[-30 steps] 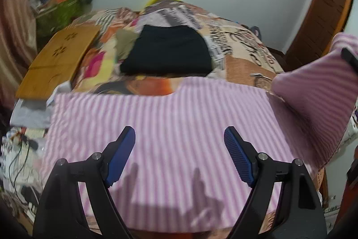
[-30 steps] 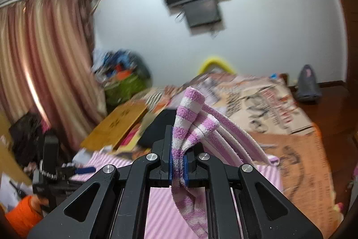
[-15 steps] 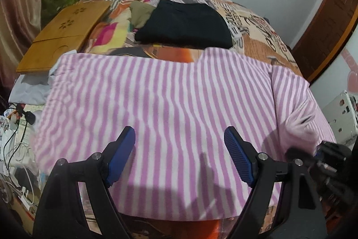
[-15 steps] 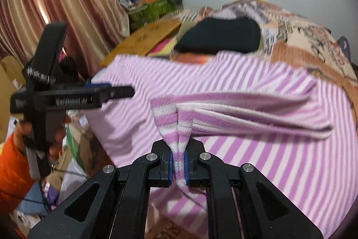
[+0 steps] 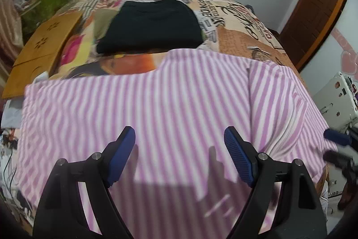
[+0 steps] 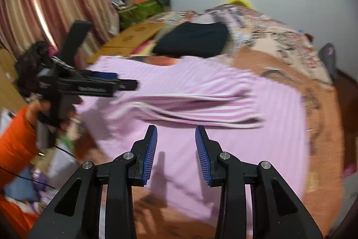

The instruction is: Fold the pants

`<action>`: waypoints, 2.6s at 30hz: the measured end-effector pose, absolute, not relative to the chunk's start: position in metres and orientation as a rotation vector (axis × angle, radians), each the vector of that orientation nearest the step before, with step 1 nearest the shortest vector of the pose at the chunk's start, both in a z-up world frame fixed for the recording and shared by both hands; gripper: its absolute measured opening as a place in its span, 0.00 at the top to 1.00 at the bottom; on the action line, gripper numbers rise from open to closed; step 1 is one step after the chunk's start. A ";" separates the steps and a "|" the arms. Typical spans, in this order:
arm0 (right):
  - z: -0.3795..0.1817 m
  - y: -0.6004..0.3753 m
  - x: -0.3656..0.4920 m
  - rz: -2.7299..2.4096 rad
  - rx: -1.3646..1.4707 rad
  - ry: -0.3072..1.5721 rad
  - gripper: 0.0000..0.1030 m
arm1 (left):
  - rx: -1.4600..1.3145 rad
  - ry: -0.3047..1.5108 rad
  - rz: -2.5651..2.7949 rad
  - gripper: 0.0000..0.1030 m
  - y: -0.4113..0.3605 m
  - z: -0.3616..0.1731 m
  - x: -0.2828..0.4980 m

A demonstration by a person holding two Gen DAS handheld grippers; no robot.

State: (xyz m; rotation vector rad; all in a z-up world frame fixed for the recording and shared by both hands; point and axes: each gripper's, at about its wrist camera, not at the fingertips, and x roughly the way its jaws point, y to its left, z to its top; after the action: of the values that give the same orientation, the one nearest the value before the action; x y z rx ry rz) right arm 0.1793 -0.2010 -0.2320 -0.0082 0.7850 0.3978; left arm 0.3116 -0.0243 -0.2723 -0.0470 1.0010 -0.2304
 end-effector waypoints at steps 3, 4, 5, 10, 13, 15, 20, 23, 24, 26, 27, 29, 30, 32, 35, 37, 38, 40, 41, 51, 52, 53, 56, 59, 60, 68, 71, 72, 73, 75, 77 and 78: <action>-0.242 -0.227 0.196 0.321 -0.077 0.848 0.69 | -0.008 1.011 -0.252 0.20 -0.044 -0.276 0.325; -0.248 -0.232 0.203 0.303 -0.095 0.874 0.69 | 0.007 1.015 -0.268 0.20 -0.052 -0.278 0.330; -0.253 -0.235 0.208 0.293 -0.106 0.899 0.69 | 0.017 1.021 -0.281 0.20 -0.057 -0.280 0.332; -0.266 -0.229 0.248 0.340 -0.108 0.966 0.69 | 0.045 1.054 -0.315 0.20 -0.076 -0.294 0.345; -0.262 -0.210 0.271 0.381 -0.137 0.968 0.69 | 0.037 1.061 -0.327 0.20 -0.075 -0.300 0.347; -0.263 -0.200 0.282 0.403 -0.162 0.969 0.69 | 0.025 1.058 -0.331 0.20 -0.069 -0.301 0.348; -0.264 -0.161 0.321 0.480 -0.211 0.972 0.69 | -0.013 1.041 -0.305 0.20 -0.042 -0.299 0.352; -0.267 -0.139 0.340 0.520 -0.225 0.977 0.69 | -0.029 1.031 -0.263 0.20 -0.021 -0.298 0.353; -0.267 -0.132 0.342 0.530 -0.232 0.977 0.69 | -0.036 1.026 -0.245 0.20 -0.012 -0.298 0.353; -0.268 -0.120 0.348 0.539 -0.238 0.989 0.69 | -0.053 1.020 -0.209 0.20 0.005 -0.298 0.353; -0.269 -0.113 0.353 0.546 -0.239 1.000 0.69 | -0.061 1.020 -0.196 0.20 0.012 -0.298 0.352; -0.267 -0.110 0.355 0.557 -0.233 0.998 0.69 | -0.077 1.021 -0.164 0.20 0.026 -0.298 0.351; -0.264 -0.112 0.354 0.558 -0.226 0.994 0.69 | -0.084 1.023 -0.156 0.20 0.030 -0.298 0.350; -0.255 -0.121 0.347 0.552 -0.185 0.982 0.69 | -0.101 1.022 -0.155 0.20 0.035 -0.295 0.346; -0.241 -0.140 0.333 0.520 -0.130 0.954 0.69 | -0.116 1.015 -0.184 0.20 0.032 -0.289 0.336; -0.230 -0.160 0.312 0.471 -0.120 0.922 0.68 | -0.118 1.009 -0.224 0.20 0.021 -0.284 0.326; -0.226 -0.167 0.303 0.452 -0.116 0.910 0.66 | -0.114 1.005 -0.237 0.20 0.017 -0.283 0.324; -0.218 -0.185 0.281 0.378 -0.102 0.906 0.60 | -0.094 0.996 -0.264 0.20 0.003 -0.280 0.321; -0.216 -0.193 0.270 0.348 -0.097 0.888 0.59 | -0.088 1.000 -0.279 0.20 -0.002 -0.280 0.323; -0.241 -0.247 0.193 0.185 0.007 0.874 0.55 | 0.044 1.026 -0.308 0.41 -0.030 -0.290 0.401; -0.246 -0.251 0.192 0.178 0.037 0.883 0.55 | 0.058 1.047 -0.343 0.42 -0.034 -0.296 0.406; -0.249 -0.255 0.192 0.172 0.060 0.888 0.55 | 0.057 1.056 -0.369 0.43 -0.036 -0.300 0.409; -0.259 -0.267 0.190 0.147 0.125 0.895 0.55 | 0.041 1.047 -0.450 0.44 -0.043 -0.307 0.412; -0.265 -0.275 0.193 0.136 0.175 0.893 0.55 | 0.023 1.028 -0.500 0.52 -0.049 -0.308 0.419; -0.266 -0.276 0.193 0.133 0.180 0.890 0.55 | 0.024 1.033 -0.497 0.52 -0.051 -0.309 0.424; -0.269 -0.276 0.198 0.125 0.163 0.883 0.55 | -0.091 1.022 -0.394 0.63 -0.024 -0.297 0.470; -0.270 -0.277 0.196 0.129 0.169 0.881 0.55 | -0.125 1.027 -0.444 0.63 -0.015 -0.287 0.459; -0.271 -0.278 0.196 0.129 0.170 0.880 0.55 | -0.135 1.034 -0.461 0.63 -0.014 -0.285 0.453; -0.271 -0.277 0.195 0.128 0.170 0.879 0.55 | -0.146 1.039 -0.479 0.60 -0.013 -0.282 0.447; -0.271 -0.277 0.195 0.126 0.170 0.878 0.55 | -0.174 1.044 -0.516 0.49 -0.014 -0.278 0.435; -0.271 -0.276 0.195 0.123 0.170 0.875 0.55 | -0.214 1.047 -0.558 0.35 -0.018 -0.276 0.425; -0.271 -0.276 0.195 0.122 0.170 0.873 0.55 | -0.226 1.050 -0.575 0.34 -0.020 -0.275 0.421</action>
State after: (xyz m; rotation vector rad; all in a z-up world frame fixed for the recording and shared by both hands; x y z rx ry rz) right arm 0.1946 -0.2759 -0.2714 0.1697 0.8732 0.1219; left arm 0.4214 -0.0200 -0.2750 -0.2260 1.0498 -0.5746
